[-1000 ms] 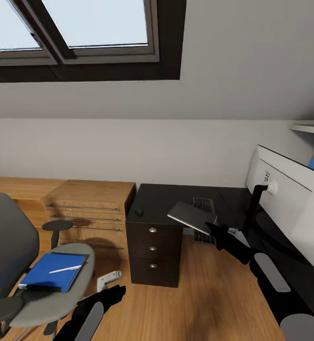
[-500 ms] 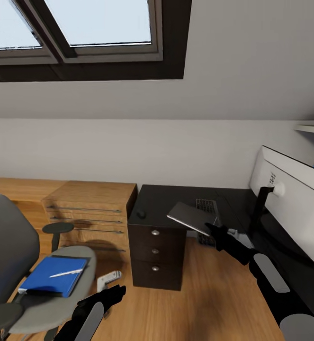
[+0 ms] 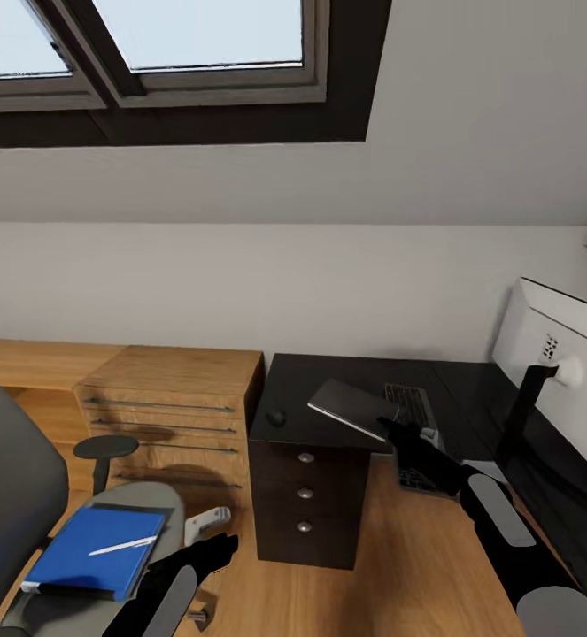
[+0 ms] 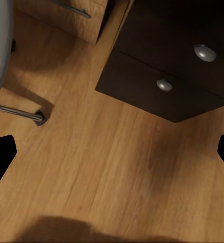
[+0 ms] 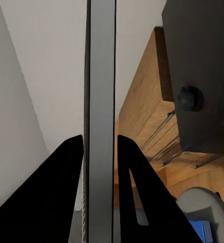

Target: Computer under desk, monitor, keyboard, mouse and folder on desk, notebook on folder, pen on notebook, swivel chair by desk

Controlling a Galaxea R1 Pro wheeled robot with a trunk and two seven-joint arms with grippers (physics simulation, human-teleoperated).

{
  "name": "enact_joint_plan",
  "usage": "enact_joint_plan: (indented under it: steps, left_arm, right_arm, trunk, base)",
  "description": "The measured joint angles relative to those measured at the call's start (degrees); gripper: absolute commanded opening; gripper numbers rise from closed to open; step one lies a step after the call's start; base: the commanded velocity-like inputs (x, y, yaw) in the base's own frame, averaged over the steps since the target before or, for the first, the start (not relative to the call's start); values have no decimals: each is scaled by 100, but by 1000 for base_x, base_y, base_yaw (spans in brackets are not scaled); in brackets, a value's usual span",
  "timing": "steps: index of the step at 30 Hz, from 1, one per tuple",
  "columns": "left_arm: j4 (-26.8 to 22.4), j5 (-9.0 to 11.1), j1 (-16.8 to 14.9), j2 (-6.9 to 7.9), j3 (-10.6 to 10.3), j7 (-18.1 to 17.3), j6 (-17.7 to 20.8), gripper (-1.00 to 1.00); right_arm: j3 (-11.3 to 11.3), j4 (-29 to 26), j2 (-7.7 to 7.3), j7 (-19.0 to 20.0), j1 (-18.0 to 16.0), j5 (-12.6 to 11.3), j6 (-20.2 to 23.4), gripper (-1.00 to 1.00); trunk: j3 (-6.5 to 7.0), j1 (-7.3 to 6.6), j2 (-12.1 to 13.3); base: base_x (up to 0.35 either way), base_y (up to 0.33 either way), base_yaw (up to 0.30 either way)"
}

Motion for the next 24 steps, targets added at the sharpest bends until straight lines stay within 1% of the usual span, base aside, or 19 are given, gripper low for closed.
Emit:
enact_joint_plan:
  steps: [1,6,12,17,20,23,24]
  left_arm:
    - [0,-1,0,4,-5,1,-3,100]
    - [0,-4,1,1,-18,3,-26,100]
    - [-6,5,0,1,-175,4,-60,100]
    - [-50,-1,1,7,-218,8,-62,100]
    - [-64,-2,1,8,-223,13,-65,100]
    - [-153,-2,0,8,-227,13,-69,100]
    - [-264,-2,0,8,-228,8,-67,100]
  right_arm:
    - [1,0,48,-2,0,14,-8,-100]
    - [5,0,86,-9,0,41,-22,-100]
    - [-10,1,77,28,0,16,5,-100]
    - [6,24,99,1,1,30,-23,-100]
    - [55,107,167,-72,0,58,-95,-100]
    - [103,183,306,-211,0,110,-319,-100]
    - [122,208,406,-297,0,194,-513,-100]
  trunk:
    - [0,0,0]
    - [0,0,0]
    - [0,3,0]
    - [0,3,1]
    - [0,3,1]
    - [0,3,1]
    - [0,3,1]
  base:
    - [319,16,0]
    - [282,3,0]
    - [47,0,0]
    - [5,0,0]
    - [1,0,0]
    - [0,0,0]
    - [0,0,0]
